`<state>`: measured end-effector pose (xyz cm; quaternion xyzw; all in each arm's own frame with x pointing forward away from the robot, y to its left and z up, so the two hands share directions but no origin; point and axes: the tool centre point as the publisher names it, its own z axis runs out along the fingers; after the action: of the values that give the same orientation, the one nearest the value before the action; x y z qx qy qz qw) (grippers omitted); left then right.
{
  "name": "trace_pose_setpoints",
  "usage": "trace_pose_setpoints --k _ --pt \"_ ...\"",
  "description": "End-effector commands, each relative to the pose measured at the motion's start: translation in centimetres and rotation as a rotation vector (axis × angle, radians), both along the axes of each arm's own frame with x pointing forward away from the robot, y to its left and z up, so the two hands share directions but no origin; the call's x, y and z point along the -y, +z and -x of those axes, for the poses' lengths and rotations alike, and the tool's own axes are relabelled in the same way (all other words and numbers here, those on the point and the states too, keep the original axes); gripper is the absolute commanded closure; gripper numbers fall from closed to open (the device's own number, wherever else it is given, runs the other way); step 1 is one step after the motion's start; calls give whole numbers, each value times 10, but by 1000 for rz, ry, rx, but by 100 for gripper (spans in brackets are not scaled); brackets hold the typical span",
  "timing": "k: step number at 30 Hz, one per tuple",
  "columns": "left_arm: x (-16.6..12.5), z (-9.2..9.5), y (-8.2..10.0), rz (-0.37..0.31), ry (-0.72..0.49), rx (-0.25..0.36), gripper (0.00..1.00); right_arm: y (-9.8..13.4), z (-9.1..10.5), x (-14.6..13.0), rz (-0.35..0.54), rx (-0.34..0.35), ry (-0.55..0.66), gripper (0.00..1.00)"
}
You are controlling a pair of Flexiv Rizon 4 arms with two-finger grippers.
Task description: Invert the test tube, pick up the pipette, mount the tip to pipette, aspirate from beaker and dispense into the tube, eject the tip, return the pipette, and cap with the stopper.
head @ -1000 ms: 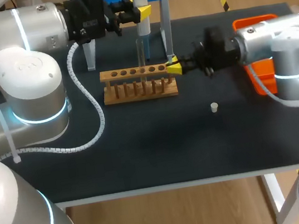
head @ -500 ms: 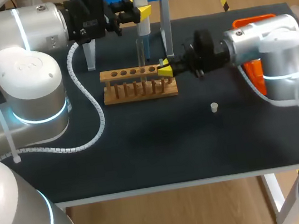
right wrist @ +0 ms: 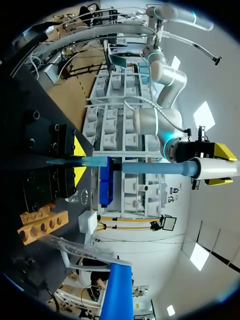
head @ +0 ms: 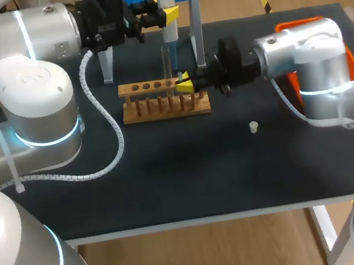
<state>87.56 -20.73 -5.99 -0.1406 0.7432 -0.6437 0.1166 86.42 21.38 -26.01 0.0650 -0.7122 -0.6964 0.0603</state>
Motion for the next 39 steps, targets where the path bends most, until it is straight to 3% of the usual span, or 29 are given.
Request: trace_pose_setpoints --k 1,29,39 --pt "0 0 0 1 0 0 100 -3 -3 -4 -1 -2 3 100" --pt "0 0 0 1 0 0 100 17 -11 -8 -2 13 -5 100" --pt "0 0 0 1 0 0 100 8 -9 -9 20 18 -2 100"
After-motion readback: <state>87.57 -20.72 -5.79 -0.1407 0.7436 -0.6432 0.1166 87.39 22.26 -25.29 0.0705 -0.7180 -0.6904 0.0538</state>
